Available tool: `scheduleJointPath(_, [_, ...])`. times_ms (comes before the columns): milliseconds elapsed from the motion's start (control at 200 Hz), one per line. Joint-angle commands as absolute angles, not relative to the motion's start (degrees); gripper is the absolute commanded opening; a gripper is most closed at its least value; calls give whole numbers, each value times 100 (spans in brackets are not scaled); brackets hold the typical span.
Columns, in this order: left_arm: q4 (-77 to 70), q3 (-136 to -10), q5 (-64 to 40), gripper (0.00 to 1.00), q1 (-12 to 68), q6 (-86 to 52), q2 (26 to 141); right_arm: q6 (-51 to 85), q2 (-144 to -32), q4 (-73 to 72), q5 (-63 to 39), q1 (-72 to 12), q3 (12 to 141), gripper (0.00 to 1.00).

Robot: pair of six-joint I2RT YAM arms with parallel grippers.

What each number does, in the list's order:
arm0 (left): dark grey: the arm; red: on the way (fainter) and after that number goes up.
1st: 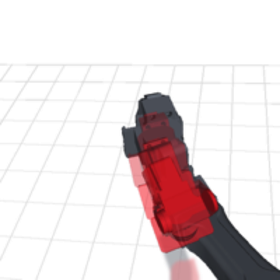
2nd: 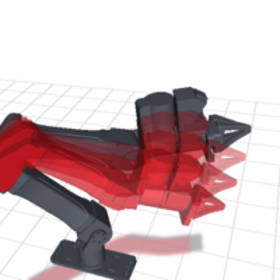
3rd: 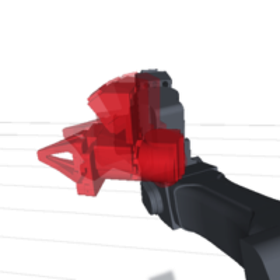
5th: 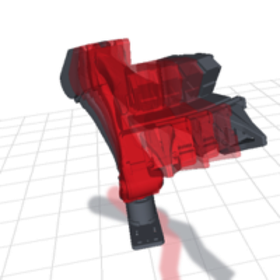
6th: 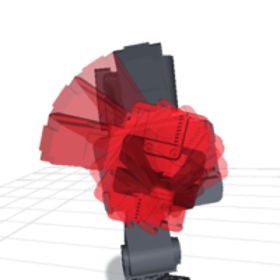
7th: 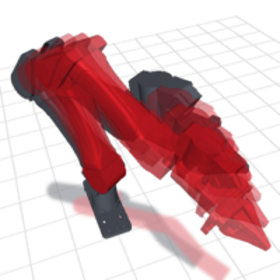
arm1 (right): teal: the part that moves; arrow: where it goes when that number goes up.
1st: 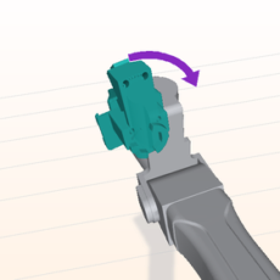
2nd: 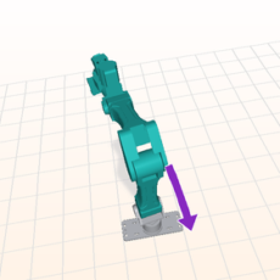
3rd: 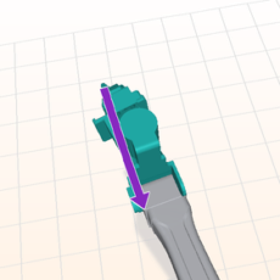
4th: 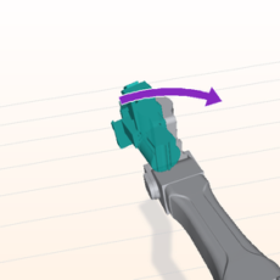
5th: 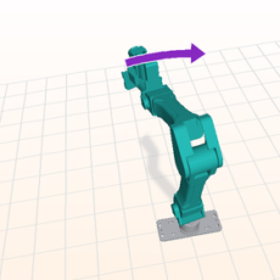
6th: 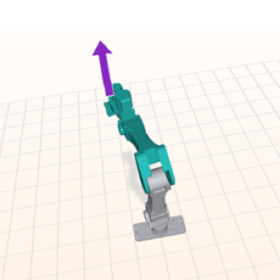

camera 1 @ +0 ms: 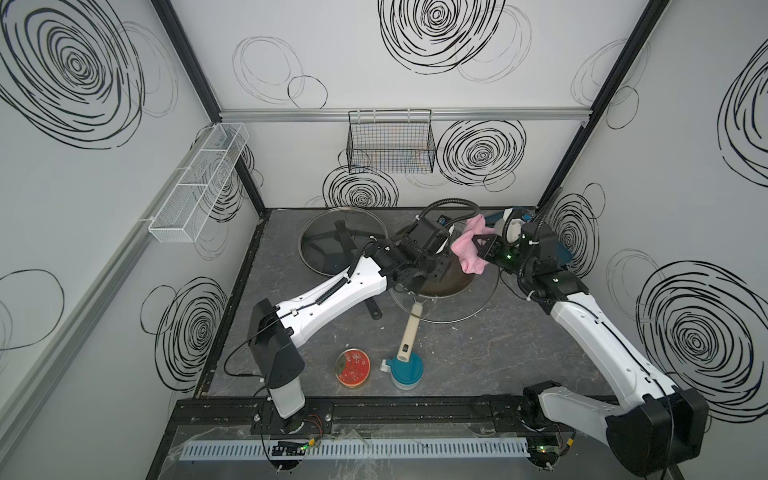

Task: Wipe the pot lid with a cloth
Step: Wipe the pot lid.

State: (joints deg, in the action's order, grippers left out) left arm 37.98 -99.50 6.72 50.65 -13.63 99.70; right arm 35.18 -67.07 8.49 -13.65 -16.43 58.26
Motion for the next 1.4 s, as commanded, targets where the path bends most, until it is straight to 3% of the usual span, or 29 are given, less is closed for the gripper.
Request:
scheduleJointPath(0, [2721, -10074, 472, 0, 5141, -1077, 9302, 3416, -7051, 459, -1651, -1626, 6059, 0])
scheduleJointPath(605, [2704, -10073, -174, 0, 5321, -511, 9172, 3067, -8712, 239, -2686, -2310, 7237, 0])
scheduleJointPath(1396, [2839, -10178, 431, 0, 5074, -649, 9321, 2517, -8608, 1115, -3344, -2352, 7457, 0])
